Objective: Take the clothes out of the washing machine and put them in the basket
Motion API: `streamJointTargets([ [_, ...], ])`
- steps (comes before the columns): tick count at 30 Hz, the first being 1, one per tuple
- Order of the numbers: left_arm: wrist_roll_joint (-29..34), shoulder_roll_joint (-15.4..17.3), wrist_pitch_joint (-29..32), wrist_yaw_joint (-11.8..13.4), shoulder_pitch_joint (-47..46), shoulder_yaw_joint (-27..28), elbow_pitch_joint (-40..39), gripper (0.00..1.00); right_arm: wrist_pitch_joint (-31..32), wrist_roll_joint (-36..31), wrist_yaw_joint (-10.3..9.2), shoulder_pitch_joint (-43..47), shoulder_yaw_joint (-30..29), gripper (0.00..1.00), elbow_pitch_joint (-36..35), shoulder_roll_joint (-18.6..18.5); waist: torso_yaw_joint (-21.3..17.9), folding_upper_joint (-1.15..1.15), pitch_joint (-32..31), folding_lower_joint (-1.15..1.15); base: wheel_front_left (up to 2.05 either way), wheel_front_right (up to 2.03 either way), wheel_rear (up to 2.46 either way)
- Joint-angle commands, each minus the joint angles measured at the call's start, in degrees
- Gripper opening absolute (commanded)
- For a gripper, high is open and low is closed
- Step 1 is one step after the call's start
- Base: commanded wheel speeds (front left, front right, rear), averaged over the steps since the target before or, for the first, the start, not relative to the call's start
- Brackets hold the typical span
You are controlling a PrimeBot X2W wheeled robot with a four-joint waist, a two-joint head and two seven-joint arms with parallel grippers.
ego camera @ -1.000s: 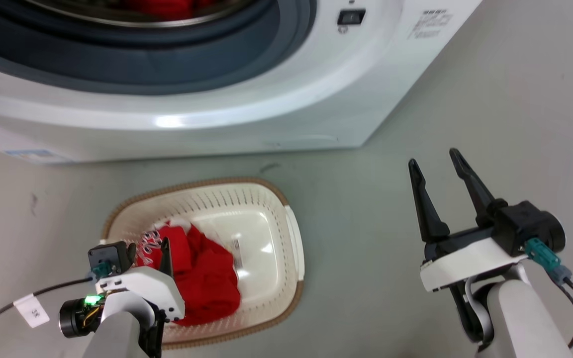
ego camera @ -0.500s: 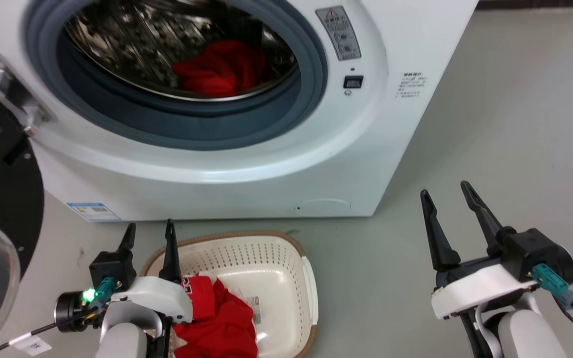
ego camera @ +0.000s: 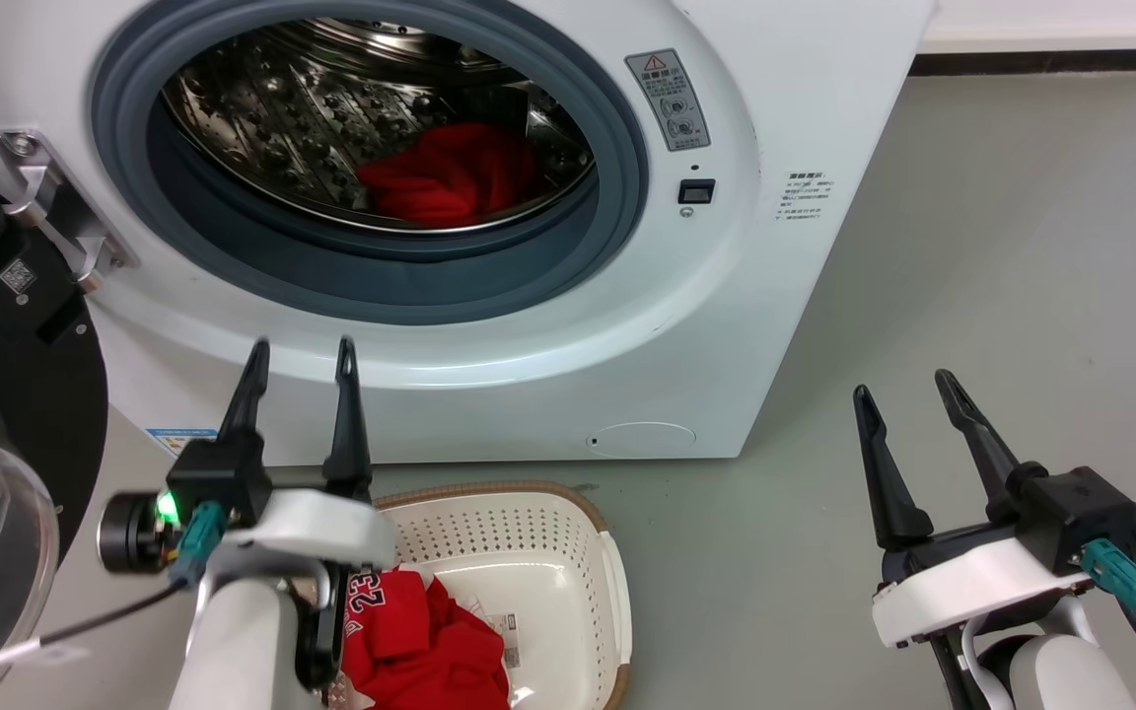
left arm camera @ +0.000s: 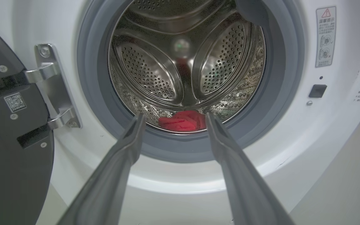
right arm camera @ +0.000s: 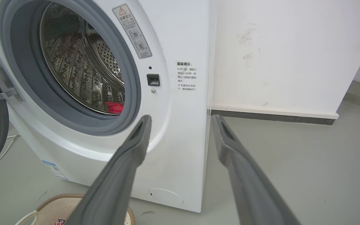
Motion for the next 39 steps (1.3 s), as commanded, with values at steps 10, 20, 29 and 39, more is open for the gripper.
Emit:
streamJointTargets([
  [10, 0.26, 2.04, -0.15, -1.62, -13.79, 0.66, 8.16, 1.00, 0.15, 0.50, -0.03, -1.42, 1.32, 1.00, -2.54, 0.01, -2.54, 0.00, 3.97, 0.01, 0.00, 0.00, 0.00],
  [20, 0.36, 6.55, 0.09, -2.14, -28.41, 1.78, 20.10, 1.00, -2.10, 2.51, -0.03, -4.74, 3.82, 1.00, -3.09, 0.02, -6.96, 0.00, 12.00, 0.01, 0.00, 0.00, 0.00],
  [29, 0.38, 12.17, 4.41, -3.16, -42.82, 1.91, 31.06, 1.00, -4.54, 4.75, -0.02, -8.24, 6.64, 1.00, -1.73, 0.03, -11.14, 0.00, 19.43, 0.01, 0.00, 0.00, 0.00],
  [39, 0.54, 18.07, 12.24, -4.74, -56.00, 1.10, 39.93, 1.00, -6.42, 7.62, -0.03, -11.47, 9.60, 1.00, 0.45, 0.04, -16.09, 0.00, 25.83, 0.01, 0.00, 0.00, 0.00],
])
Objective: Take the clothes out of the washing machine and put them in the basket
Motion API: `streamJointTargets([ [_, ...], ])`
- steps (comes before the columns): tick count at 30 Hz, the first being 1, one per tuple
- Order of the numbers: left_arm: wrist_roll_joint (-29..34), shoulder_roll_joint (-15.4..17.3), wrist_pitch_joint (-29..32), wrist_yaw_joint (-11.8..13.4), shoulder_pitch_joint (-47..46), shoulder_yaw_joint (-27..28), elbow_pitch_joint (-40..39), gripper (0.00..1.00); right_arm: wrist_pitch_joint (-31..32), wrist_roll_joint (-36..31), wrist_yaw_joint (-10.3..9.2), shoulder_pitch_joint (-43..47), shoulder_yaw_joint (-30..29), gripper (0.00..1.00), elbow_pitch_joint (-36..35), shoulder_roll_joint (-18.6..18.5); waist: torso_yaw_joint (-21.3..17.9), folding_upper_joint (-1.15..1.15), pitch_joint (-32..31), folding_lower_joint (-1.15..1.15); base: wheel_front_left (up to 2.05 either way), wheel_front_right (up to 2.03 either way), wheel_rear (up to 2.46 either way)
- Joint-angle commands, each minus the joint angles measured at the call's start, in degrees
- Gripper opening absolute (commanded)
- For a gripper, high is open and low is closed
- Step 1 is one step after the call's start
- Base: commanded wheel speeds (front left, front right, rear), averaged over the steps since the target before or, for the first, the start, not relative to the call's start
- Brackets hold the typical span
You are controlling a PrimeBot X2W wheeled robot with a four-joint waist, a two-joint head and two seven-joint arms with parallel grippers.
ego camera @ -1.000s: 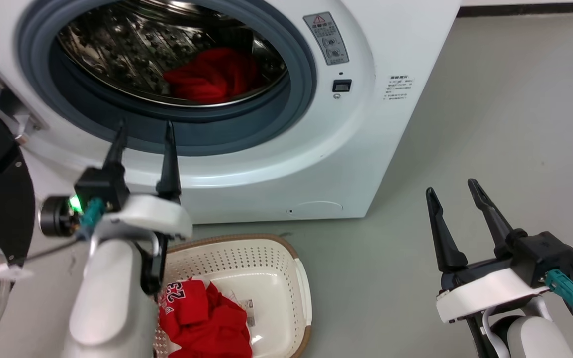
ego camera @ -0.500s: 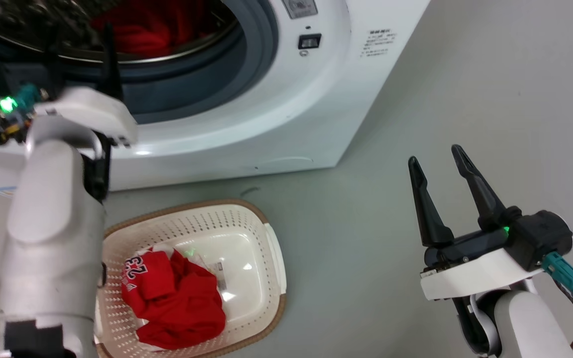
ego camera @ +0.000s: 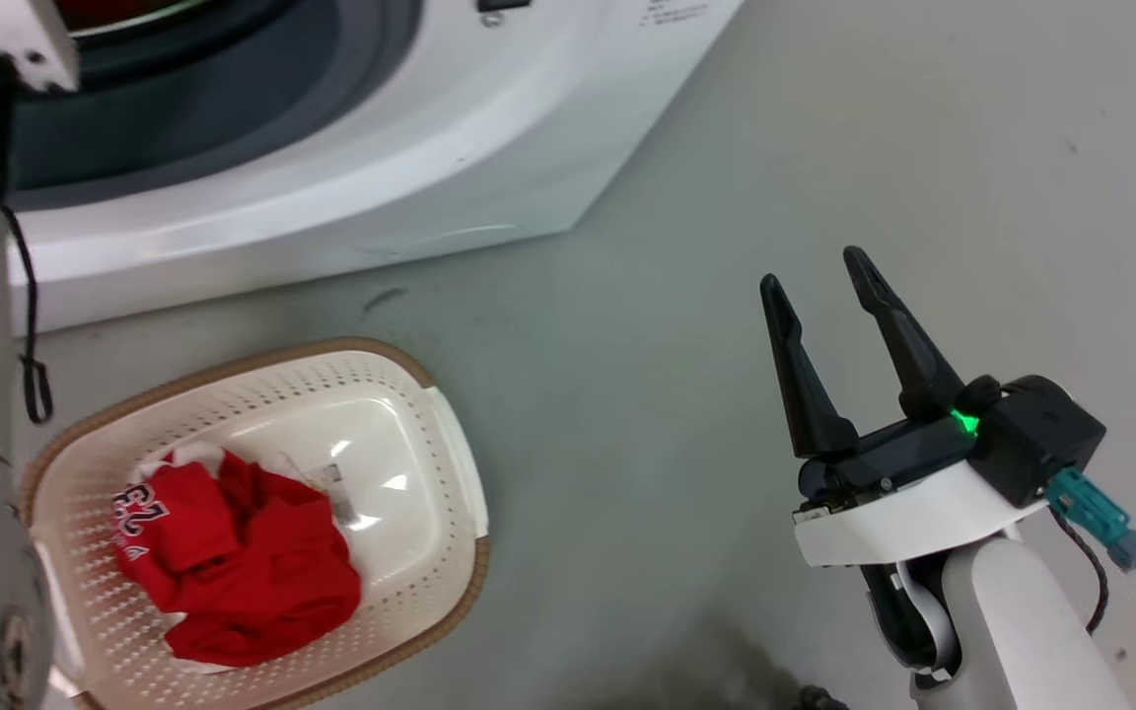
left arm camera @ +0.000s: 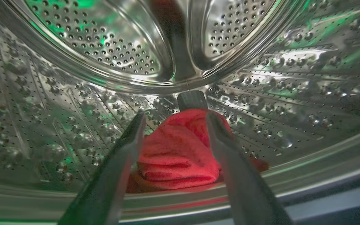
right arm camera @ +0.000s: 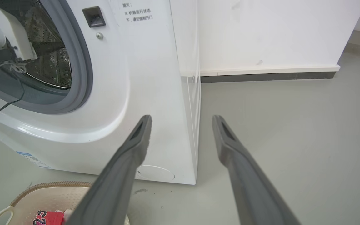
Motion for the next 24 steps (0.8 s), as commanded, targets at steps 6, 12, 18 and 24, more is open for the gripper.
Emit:
streamJointTargets([
  [6, 0.34, 3.34, 8.08, -0.85, -7.39, -1.15, 4.79, 1.00, -0.71, 3.04, -0.03, -2.09, 0.33, 1.00, 1.02, 0.10, -4.75, 0.00, 4.88, -0.01, 0.00, 0.00, 0.00],
  [12, 1.18, 7.24, 23.53, -0.77, -15.36, -2.66, 9.98, 1.00, -0.74, 5.48, -0.04, -2.83, 0.25, 1.00, 0.31, 0.09, -7.84, 0.00, 8.19, -0.01, 0.00, 0.00, 0.00],
  [18, 0.99, 8.66, 34.19, -0.48, -20.31, -3.28, 11.32, 1.00, -0.74, 6.33, -0.04, -2.22, 1.07, 1.00, 0.05, 0.08, -9.50, 0.00, 9.69, -0.01, 0.00, 0.00, 0.00],
  [24, 0.71, 8.73, 44.10, 0.24, -22.65, -3.81, 11.82, 1.00, -0.74, 7.10, -0.04, -1.88, 2.39, 1.00, -0.03, 0.07, -10.29, 0.00, 10.46, -0.01, 0.00, 0.00, 0.00],
])
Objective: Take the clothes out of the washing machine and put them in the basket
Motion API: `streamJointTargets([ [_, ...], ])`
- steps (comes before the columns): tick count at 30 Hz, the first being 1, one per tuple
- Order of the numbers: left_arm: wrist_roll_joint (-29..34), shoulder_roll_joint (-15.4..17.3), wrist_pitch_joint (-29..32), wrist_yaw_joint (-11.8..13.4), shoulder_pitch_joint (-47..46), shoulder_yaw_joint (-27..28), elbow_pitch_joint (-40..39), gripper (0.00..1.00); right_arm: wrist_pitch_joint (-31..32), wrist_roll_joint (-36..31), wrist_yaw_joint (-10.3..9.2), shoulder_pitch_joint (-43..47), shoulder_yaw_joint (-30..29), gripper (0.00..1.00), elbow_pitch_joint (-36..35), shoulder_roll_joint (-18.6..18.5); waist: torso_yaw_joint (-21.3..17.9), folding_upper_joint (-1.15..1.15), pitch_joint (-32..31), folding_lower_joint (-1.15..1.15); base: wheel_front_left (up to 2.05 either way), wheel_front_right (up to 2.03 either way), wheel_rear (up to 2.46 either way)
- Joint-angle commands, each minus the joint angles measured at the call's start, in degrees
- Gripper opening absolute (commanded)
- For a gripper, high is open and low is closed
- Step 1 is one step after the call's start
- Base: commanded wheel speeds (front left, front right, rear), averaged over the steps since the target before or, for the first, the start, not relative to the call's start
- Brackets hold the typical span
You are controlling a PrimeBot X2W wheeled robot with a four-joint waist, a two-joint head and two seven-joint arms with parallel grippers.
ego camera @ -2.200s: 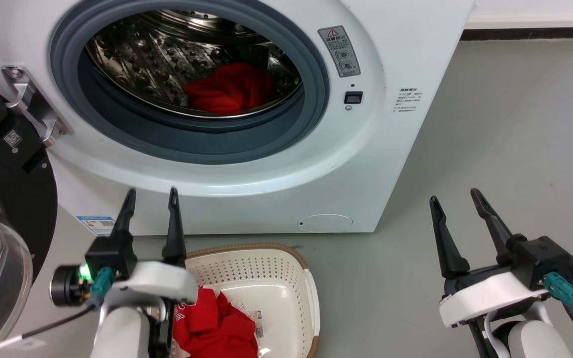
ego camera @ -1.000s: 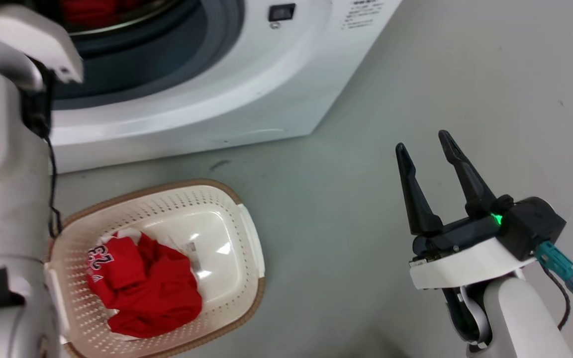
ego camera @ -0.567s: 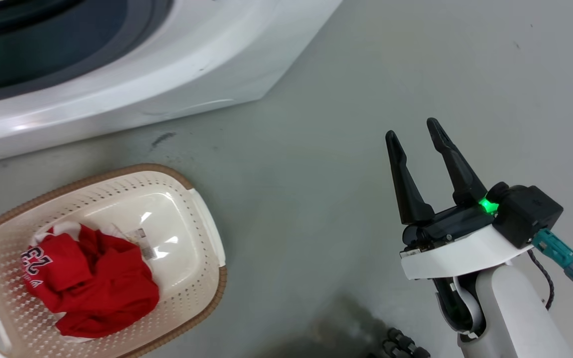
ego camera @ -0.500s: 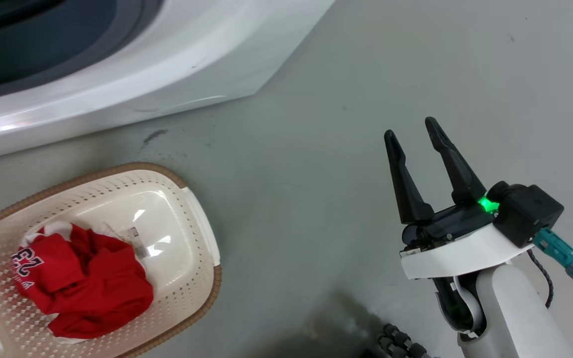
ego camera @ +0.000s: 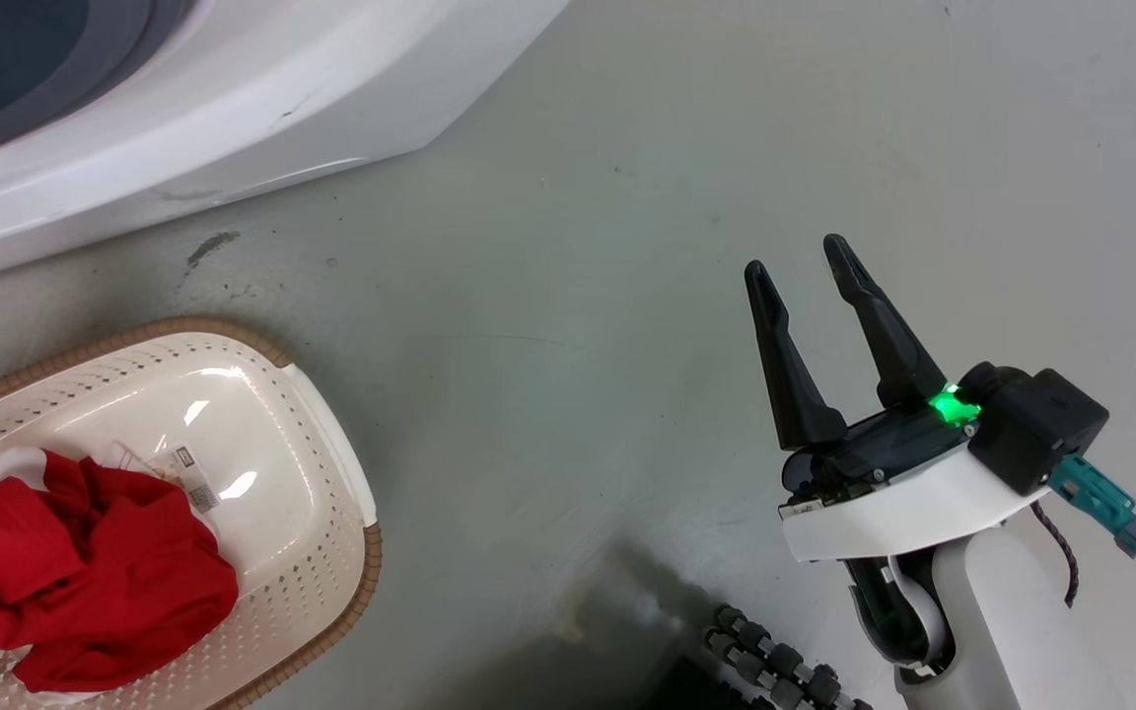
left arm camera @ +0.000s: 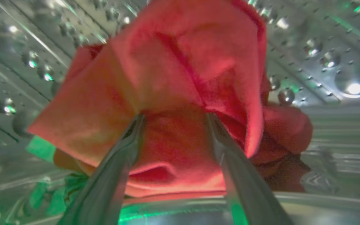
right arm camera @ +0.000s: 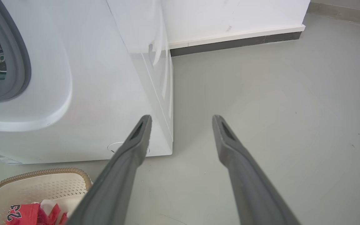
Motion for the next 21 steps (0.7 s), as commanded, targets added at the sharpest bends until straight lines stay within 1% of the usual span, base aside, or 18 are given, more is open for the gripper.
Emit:
streamJointTargets([
  [1, -0.26, 0.23, 1.61, 0.60, -0.35, 0.05, 0.21, 1.00, -0.12, 0.35, -0.04, -0.24, 0.19, 1.00, -0.18, 0.09, -0.15, 0.00, 0.17, -0.01, 0.00, 0.00, 0.00],
  [2, -0.41, 0.36, 2.66, 0.99, -0.31, 0.17, 0.02, 1.00, -0.12, 0.48, -0.04, -0.27, 0.29, 1.00, -0.16, 0.10, -0.22, 0.00, 0.26, -0.01, 0.00, 0.00, 0.00],
  [3, -0.54, 0.46, 3.50, 1.36, -0.01, 0.28, -0.25, 0.88, -0.12, 0.52, -0.04, -0.32, 0.33, 1.00, -0.09, 0.10, -0.28, 0.00, 0.29, -0.01, 0.00, 0.00, 0.00],
  [4, -0.68, 0.48, 3.80, 1.58, 0.35, 0.26, -0.84, 0.38, -0.12, 0.55, -0.04, -0.34, 0.39, 1.00, 0.00, 0.09, -0.29, 0.00, 0.31, -0.01, 0.00, 0.00, 0.00],
  [5, -0.64, 0.58, 3.62, 2.06, 0.73, 0.19, -1.62, 0.00, -0.12, 0.58, -0.04, -0.38, 0.40, 1.00, 0.08, 0.09, -0.26, 0.00, 0.36, -0.01, 0.00, 0.00, 0.00],
  [8, -0.66, 0.71, 2.57, 3.28, 2.57, 0.10, -3.73, 0.00, -0.12, 0.42, -0.04, -0.74, 0.37, 1.00, 0.26, 0.09, -0.06, 0.00, 0.05, -0.01, 0.00, 0.00, 0.00],
  [12, -0.32, 0.39, -2.44, 4.92, 5.64, -0.37, -8.07, 0.00, -0.12, -0.30, -0.04, -1.15, 0.00, 1.00, 0.26, 0.09, 0.81, 0.00, -1.08, -0.01, 0.00, 0.00, 0.00],
  [18, -1.02, -0.64, -14.91, 6.32, 12.15, -0.32, -13.58, 0.00, -0.12, -1.80, -0.04, -1.21, -0.45, 1.00, 0.75, 0.09, 2.55, 0.00, -4.37, -0.01, 0.00, 0.00, 0.00],
  [21, -1.78, -1.39, -22.13, 6.32, 15.58, -0.22, -15.19, 0.00, -0.12, -2.53, -0.04, -0.98, -0.72, 1.00, 1.15, 0.09, 3.45, 0.00, -6.45, -0.01, 0.00, 0.00, 0.00],
])
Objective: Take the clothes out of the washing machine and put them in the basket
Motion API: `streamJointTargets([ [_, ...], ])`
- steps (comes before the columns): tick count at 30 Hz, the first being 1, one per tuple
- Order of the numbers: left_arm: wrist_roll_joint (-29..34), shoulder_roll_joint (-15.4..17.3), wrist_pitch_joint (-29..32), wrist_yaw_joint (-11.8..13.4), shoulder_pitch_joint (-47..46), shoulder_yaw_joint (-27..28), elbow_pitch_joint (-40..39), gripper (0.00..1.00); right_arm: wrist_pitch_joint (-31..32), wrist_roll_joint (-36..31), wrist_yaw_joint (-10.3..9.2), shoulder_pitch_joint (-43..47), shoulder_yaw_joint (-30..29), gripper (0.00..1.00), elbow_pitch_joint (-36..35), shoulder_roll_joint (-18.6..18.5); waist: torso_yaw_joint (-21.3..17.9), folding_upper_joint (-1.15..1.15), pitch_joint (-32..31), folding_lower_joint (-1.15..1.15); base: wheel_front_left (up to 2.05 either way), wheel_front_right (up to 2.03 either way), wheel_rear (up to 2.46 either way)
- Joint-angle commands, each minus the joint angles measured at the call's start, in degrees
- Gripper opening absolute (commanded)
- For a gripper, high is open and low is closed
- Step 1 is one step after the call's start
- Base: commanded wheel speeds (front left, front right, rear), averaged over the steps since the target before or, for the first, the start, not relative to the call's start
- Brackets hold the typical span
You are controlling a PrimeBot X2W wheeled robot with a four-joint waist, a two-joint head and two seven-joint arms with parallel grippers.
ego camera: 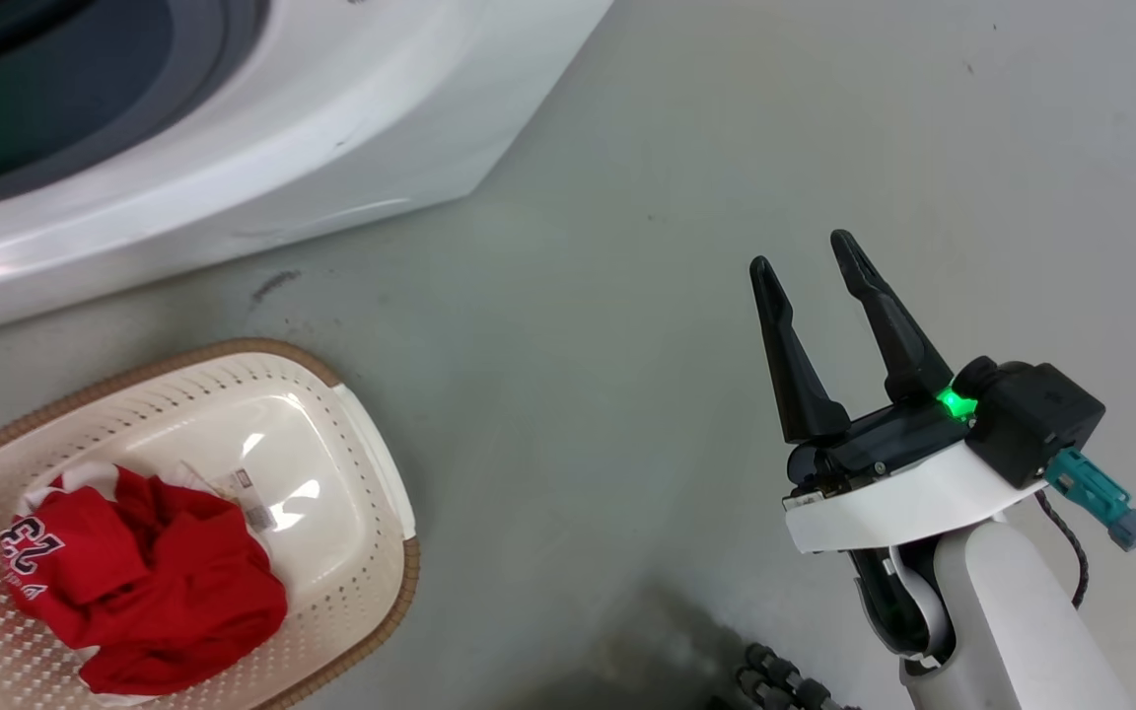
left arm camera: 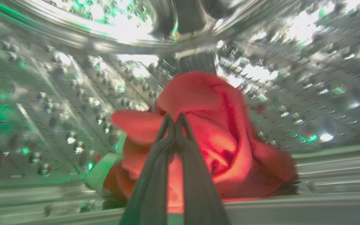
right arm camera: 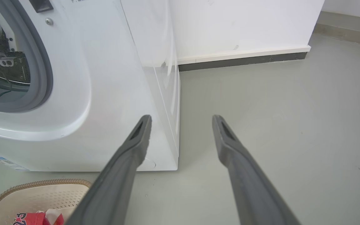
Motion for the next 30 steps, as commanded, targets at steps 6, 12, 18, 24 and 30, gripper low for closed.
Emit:
streamJointTargets([
  [6, -1.89, -2.24, -14.81, -0.53, 7.65, 0.32, -0.03, 0.00, -0.11, -2.09, -0.04, 1.12, -0.98, 1.00, 1.35, 0.05, 2.68, 0.00, -6.50, 0.00, 0.00, 0.00, 0.00],
  [12, -4.30, -4.58, -25.37, -1.83, 12.25, 0.92, 3.26, 0.00, -0.11, -3.89, -0.04, 3.04, -1.73, 1.00, 2.89, 0.05, 4.54, 0.00, -11.87, 0.00, 0.00, 0.00, 0.00],
  [18, -6.01, -7.30, -32.72, -3.34, 16.78, 0.90, 7.10, 0.00, 0.27, -5.01, -0.04, 5.18, -3.04, 1.00, 3.86, 0.04, 6.83, 0.00, -17.64, 0.00, 0.00, 0.00, 0.00],
  [24, -7.18, -10.18, -35.40, -4.66, 21.61, 0.72, 6.86, 0.00, 1.66, -6.25, -0.04, 7.52, -4.72, 1.00, 3.55, 0.05, 9.78, 0.00, -22.79, 0.00, 0.00, 0.00, 0.00],
  [30, -8.01, -11.83, -35.69, -5.71, 25.79, 1.23, 1.62, 0.00, 2.97, -7.16, -0.04, 9.02, -5.77, 1.00, 2.64, 0.04, 12.03, 0.00, -26.07, 0.00, 0.00, 0.00, 0.00],
])
